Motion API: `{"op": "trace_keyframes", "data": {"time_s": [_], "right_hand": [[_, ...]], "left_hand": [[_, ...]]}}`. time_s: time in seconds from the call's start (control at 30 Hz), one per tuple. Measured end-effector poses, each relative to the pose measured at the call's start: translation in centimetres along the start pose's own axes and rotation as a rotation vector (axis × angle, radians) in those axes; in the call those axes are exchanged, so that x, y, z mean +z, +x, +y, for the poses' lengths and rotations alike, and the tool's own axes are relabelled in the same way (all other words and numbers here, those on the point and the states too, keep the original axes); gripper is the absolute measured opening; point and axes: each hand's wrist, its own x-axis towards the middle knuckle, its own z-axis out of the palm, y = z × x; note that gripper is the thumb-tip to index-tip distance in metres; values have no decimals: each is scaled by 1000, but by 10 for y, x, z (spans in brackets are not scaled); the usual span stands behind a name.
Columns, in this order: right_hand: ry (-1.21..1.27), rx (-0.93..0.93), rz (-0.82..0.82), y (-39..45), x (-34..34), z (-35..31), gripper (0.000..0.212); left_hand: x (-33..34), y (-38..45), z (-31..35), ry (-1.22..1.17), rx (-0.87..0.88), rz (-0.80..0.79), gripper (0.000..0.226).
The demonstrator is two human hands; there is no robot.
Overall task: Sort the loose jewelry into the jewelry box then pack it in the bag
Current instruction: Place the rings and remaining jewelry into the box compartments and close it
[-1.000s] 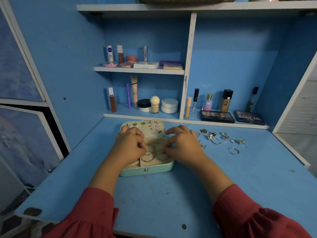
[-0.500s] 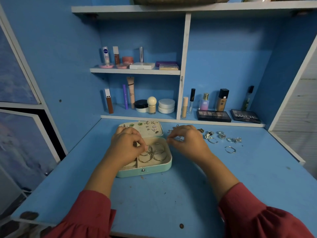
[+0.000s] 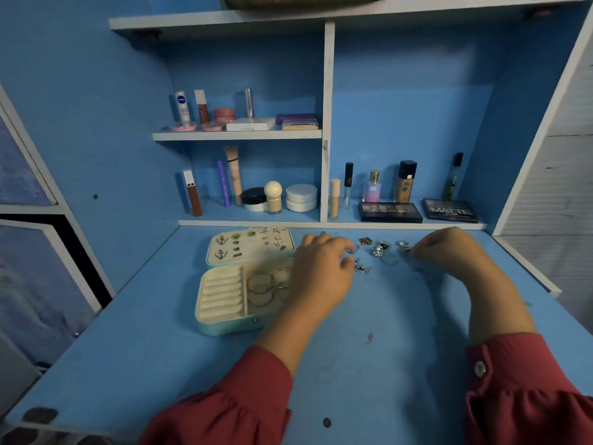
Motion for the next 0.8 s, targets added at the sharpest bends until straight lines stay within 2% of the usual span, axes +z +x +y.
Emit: {"op": "trace_keyframes", "data": {"time_s": [0.17, 0.4, 0.63, 0.8], "right_hand": [[21, 73, -86, 1, -11, 14, 12], [-31, 68, -157, 1, -9, 12, 16], [-104, 54, -140, 6, -3, 15, 10], [-126, 42, -134, 6, -1, 14, 11]], "left_hand": [[41, 11, 20, 74, -3, -209, 32], [69, 22, 25, 232, 23, -315, 35], [63, 18, 26, 179, 51, -308, 29], [57, 14, 24, 105, 16, -210, 20]]}}
